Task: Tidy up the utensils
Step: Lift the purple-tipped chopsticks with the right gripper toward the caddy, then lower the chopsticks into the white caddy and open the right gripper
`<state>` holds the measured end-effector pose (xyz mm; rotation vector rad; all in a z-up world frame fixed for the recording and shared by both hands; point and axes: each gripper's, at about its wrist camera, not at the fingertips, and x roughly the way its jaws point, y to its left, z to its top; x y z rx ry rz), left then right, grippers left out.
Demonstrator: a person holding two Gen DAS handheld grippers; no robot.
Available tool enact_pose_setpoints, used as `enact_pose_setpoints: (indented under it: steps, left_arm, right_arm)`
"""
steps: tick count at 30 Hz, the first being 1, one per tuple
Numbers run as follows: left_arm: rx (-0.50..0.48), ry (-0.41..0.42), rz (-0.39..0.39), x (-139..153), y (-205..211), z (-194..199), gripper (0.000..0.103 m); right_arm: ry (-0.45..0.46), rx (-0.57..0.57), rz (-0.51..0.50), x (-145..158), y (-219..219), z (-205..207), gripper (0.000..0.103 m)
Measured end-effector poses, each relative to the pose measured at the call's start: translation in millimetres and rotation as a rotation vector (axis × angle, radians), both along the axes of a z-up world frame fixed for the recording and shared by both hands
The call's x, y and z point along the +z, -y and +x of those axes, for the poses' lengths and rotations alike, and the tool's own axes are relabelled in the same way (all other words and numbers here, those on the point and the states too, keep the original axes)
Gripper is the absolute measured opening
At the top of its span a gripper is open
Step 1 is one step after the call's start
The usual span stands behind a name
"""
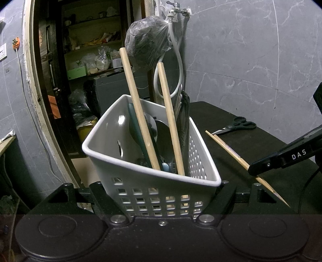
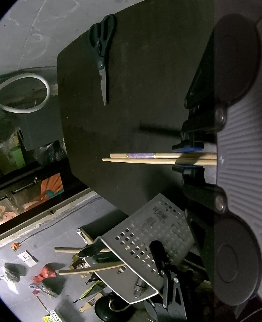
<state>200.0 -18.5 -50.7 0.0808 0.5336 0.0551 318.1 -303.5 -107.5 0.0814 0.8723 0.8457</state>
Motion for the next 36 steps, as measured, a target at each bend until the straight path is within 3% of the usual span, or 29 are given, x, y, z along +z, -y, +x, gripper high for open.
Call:
enact_pose_setpoints:
  steps: [22, 36]
  left_arm:
    - [0.0, 0.0, 0.001, -0.3, 0.6, 0.5, 0.079]
    - [-0.001, 0.0, 0.001, 0.0, 0.8, 0.1, 0.079]
  right_arm:
    - [0.117, 0.008, 0.085, 30.7, 0.5, -13.8, 0.014]
    - [0.331, 0.048, 0.276, 119.7, -13.4, -26.6, 0.014]
